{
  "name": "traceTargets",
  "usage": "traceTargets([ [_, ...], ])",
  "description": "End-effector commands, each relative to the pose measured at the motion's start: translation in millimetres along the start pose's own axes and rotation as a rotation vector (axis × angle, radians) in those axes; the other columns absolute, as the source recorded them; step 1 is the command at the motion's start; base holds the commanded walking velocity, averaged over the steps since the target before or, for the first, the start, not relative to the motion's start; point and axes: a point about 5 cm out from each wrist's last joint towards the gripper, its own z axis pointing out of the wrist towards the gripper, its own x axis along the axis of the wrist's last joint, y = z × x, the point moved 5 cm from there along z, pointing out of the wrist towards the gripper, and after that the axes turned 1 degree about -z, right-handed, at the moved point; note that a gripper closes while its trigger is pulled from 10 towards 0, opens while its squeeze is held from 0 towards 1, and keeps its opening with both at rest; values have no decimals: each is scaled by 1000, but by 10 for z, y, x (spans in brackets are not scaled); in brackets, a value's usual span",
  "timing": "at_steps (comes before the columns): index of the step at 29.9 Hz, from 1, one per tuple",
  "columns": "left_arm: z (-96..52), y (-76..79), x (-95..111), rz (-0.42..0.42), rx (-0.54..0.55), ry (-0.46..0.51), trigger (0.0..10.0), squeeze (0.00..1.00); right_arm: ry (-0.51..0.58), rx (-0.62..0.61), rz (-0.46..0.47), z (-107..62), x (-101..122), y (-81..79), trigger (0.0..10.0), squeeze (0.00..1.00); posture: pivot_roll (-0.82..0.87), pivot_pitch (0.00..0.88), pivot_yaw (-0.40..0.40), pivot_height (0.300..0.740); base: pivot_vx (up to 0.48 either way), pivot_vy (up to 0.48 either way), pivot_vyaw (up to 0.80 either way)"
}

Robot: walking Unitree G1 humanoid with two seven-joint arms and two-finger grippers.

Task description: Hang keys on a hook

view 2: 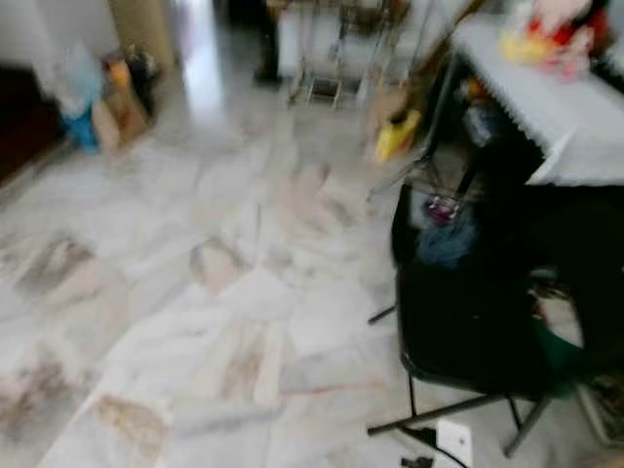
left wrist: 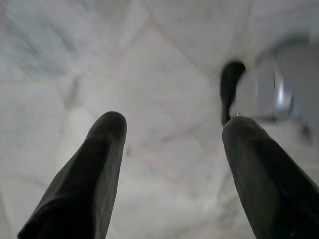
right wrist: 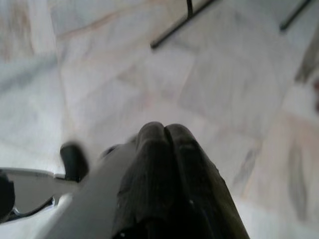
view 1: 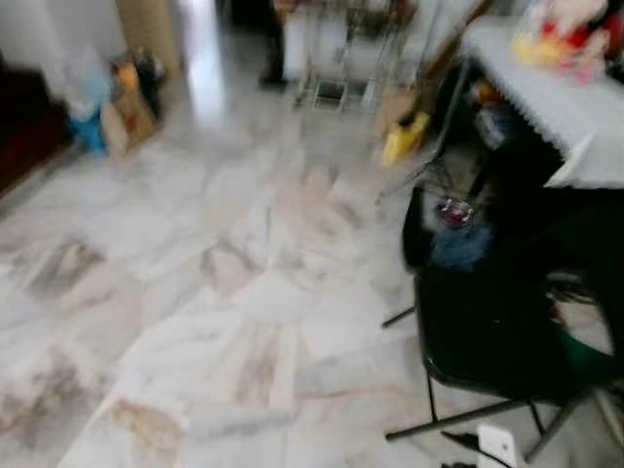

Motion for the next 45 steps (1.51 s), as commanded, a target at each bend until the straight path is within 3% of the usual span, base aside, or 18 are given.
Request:
traceTargets([
  [1, -10, 55, -136, -9, -12, -42, 10000, 0, 44, -3, -9, 11, 186, 11, 10000, 0, 76, 31, -42, 740, -247, 352, 0],
  [21, -9, 59, -125, -19, -11, -33, 10000, 0, 40, -18, -4, 10, 182, 30, 10000, 0, 82, 28, -43, 740, -136, 246, 0],
  [34, -10, 74, -100, -75, -22, -9, 10000, 0, 27, -15, -17, 12, 168, 24, 10000, 0, 86, 28, -41, 740, 0, 0, -776],
  [45, -9, 46, -88, -19, -18, -14, 10000, 0, 22, -8, -9, 19, 156, -12, 10000, 0, 87, 20, -26, 740, 0, 0, -775],
])
